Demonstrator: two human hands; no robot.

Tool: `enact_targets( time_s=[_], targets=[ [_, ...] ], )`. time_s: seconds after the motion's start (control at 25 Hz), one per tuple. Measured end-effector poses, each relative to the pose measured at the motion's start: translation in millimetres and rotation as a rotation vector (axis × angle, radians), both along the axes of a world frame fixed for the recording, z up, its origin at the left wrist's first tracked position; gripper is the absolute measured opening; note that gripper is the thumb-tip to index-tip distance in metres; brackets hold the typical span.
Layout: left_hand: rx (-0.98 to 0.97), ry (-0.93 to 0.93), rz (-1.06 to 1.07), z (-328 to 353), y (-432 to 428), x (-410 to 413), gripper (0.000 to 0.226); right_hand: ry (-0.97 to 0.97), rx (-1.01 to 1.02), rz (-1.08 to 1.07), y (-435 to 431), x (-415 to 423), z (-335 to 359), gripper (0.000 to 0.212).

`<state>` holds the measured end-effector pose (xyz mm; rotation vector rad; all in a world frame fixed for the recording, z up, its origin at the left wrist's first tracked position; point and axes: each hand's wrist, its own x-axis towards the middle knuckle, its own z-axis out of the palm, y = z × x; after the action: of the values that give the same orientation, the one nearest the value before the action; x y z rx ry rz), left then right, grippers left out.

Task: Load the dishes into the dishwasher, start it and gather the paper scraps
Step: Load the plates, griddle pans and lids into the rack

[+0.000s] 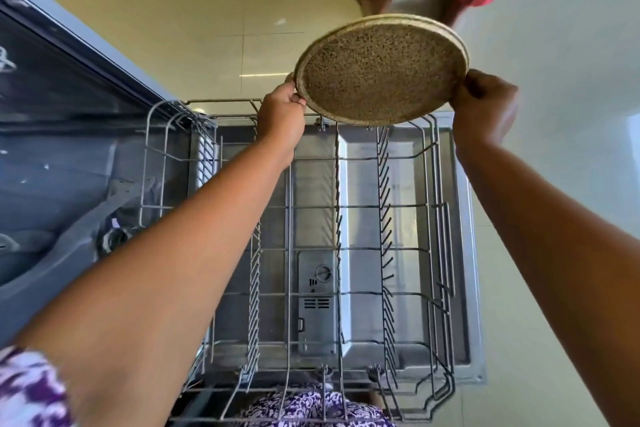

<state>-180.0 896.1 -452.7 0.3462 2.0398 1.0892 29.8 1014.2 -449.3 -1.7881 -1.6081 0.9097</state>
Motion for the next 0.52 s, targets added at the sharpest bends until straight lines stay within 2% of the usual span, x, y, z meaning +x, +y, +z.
enact_targets(
  time_s=[0.08, 0.2, 0.36, 0.52],
  targets=[
    [0.003, -0.013, 0.002, -9.0, -0.3, 1.3, 0.042, -0.029, -0.005, 0.016, -1.3, -1.1, -4.0, 0.017],
    [0.012, -0.032, -0.006, -17.8, -3.0, 1.8, 0.043, -0.041, -0.012, 0.073, -4.0, -5.1, -7.5, 0.034],
    [-0.034, -0.043, -0.029, -27.1, -7.9, 4.1, 0.046, -0.039, -0.080, 0.129, -4.2, -3.8, -20.7, 0.030],
    [-0.091, -0.085, -0.064, -40.8, -8.4, 2.1, 0.048, -0.031, -0.131, 0.114, -6.9, -4.0, -33.6, 0.036]
  ],
)
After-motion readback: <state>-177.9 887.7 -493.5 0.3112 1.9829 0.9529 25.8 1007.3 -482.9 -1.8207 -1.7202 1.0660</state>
